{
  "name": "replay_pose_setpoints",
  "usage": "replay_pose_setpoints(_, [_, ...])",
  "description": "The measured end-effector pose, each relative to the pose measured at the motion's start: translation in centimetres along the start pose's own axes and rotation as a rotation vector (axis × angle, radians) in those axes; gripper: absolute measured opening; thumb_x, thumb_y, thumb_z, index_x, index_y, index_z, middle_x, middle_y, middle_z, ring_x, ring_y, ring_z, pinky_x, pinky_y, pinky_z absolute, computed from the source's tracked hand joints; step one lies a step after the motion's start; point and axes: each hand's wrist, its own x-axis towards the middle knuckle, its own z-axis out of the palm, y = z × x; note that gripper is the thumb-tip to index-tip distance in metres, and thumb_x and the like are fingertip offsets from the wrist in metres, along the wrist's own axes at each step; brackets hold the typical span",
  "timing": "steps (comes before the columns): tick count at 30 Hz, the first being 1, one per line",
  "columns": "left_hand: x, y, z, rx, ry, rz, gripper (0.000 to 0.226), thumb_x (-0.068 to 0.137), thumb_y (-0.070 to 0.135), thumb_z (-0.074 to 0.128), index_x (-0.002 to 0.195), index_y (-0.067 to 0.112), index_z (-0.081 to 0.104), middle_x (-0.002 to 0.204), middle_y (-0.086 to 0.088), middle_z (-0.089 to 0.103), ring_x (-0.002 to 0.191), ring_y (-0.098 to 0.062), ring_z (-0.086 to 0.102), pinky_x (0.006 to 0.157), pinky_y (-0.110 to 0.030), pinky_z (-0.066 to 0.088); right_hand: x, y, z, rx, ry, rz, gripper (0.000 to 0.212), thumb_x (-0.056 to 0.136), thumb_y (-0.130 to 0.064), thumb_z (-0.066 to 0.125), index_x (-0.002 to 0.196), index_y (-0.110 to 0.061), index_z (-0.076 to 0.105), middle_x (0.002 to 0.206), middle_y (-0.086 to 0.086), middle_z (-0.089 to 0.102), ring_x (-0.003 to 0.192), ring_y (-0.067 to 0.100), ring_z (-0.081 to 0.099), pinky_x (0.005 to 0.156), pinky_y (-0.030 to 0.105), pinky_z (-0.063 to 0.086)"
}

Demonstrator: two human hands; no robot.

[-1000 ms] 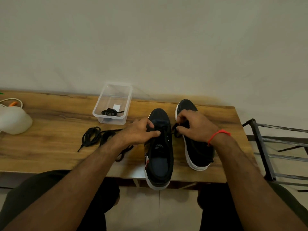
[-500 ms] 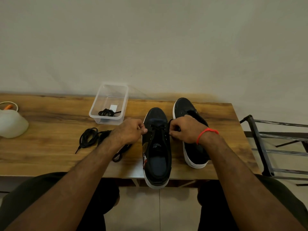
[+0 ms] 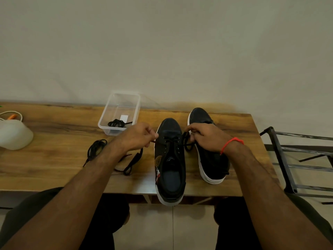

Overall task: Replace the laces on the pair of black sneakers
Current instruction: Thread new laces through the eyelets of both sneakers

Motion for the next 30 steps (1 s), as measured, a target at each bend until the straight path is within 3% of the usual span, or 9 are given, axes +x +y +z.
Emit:
replay_pose_setpoints(3, [-0.8, 0.6, -1.6, -0.158, 0.067, 0.053, 0.018, 0.1, 0.038, 0.059, 0.104, 0.021, 0.064, 0.067, 0.005, 0.067, 0.06, -0.006, 0.057, 0.067, -0.028, 0.044, -0.2, -0.2, -0.4, 0.09, 0.121, -0.086, 0.03, 0.106, -0.011, 0.04, 0.13, -0.018, 0.058, 0.089, -0.006, 0.072, 0.07, -0.005, 0.06, 0.064, 0.008, 0.042])
replay_pose_setpoints(5, [-1.6, 1.4, -2.5, -0.338, 0.053, 0.101, 0.019, 0.103, 0.034, 0.056, 0.11, 0.02, 0.066, 0.066, 0.004, 0.067, 0.052, -0.004, 0.052, 0.061, -0.026, 0.041, -0.4, -0.6, -0.6, 0.216, 0.187, -0.158, 0.021, 0.105, -0.01, 0.046, 0.118, -0.023, 0.056, 0.09, -0.006, 0.076, 0.062, -0.002, 0.059, 0.062, 0.014, 0.044])
replay_pose_setpoints(8, [-3.0, 2.8, -3.8, -0.633, -0.027, 0.204, 0.023, 0.106, 0.017, 0.048, 0.119, 0.015, 0.067, 0.08, -0.006, 0.072, 0.05, -0.011, 0.04, 0.058, -0.03, 0.034, -0.8, -2.0, -1.2, 0.438, 0.286, -0.212, 0.008, 0.102, -0.011, 0.054, 0.1, -0.019, 0.054, 0.092, -0.004, 0.077, 0.065, 0.018, 0.063, 0.058, 0.03, 0.053])
replay_pose_setpoints(13, [-5.9, 5.0, -6.3, -0.897, -0.079, 0.337, 0.04, 0.102, 0.003, 0.036, 0.125, 0.013, 0.068, 0.112, -0.012, 0.074, 0.045, -0.008, 0.026, 0.05, -0.023, 0.034, -3.0, -4.7, -3.4, 0.717, 0.447, -0.281, 0.006, 0.098, -0.008, 0.06, 0.097, -0.013, 0.065, 0.086, 0.008, 0.074, 0.075, 0.025, 0.065, 0.064, 0.038, 0.058])
replay_pose_setpoints(16, [-7.6, 6.4, -7.7, -0.891, -0.079, 0.422, 0.048, 0.098, -0.004, 0.033, 0.125, 0.013, 0.069, 0.121, -0.01, 0.072, 0.046, -0.008, 0.023, 0.051, -0.021, 0.033, -4.3, -6.7, -5.0, 0.838, 0.514, -0.294, 0.007, 0.095, -0.009, 0.066, 0.094, -0.014, 0.07, 0.088, 0.0, 0.067, 0.083, 0.024, 0.061, 0.064, 0.034, 0.058])
replay_pose_setpoints(20, [-9.9, 9.3, -9.4, -0.811, -0.058, 0.554, 0.046, 0.098, -0.012, 0.042, 0.127, 0.013, 0.067, 0.121, -0.01, 0.072, 0.047, -0.007, 0.03, 0.052, -0.019, 0.034, -6.1, -10.5, -7.9, 0.855, 0.573, -0.382, 0.007, 0.094, -0.011, 0.067, 0.094, -0.017, 0.071, 0.09, -0.002, 0.069, 0.084, 0.02, 0.063, 0.078, 0.036, 0.061])
replay_pose_setpoints(25, [-12.5, 13.6, -11.3, -0.649, 0.097, 0.629, 0.035, 0.095, 0.002, 0.062, 0.124, 0.02, 0.07, 0.117, -0.004, 0.075, 0.052, -0.008, 0.04, 0.056, -0.016, 0.042, -8.6, -14.7, -11.7, 0.807, 0.655, -0.508, 0.005, 0.094, -0.014, 0.068, 0.098, -0.015, 0.069, 0.091, -0.001, 0.069, 0.085, 0.015, 0.065, 0.08, 0.034, 0.06])
replay_pose_setpoints(30, [-15.3, 17.4, -12.9, -0.789, 0.119, 0.647, 0.046, 0.096, -0.012, 0.046, 0.123, 0.017, 0.07, 0.12, -0.002, 0.074, 0.053, -0.009, 0.04, 0.056, -0.019, 0.039, -11.5, -18.0, -15.7, 0.736, 0.743, -0.601, 0.006, 0.094, -0.017, 0.068, 0.1, -0.016, 0.069, 0.092, -0.004, 0.069, 0.085, 0.014, 0.066, 0.082, 0.037, 0.06])
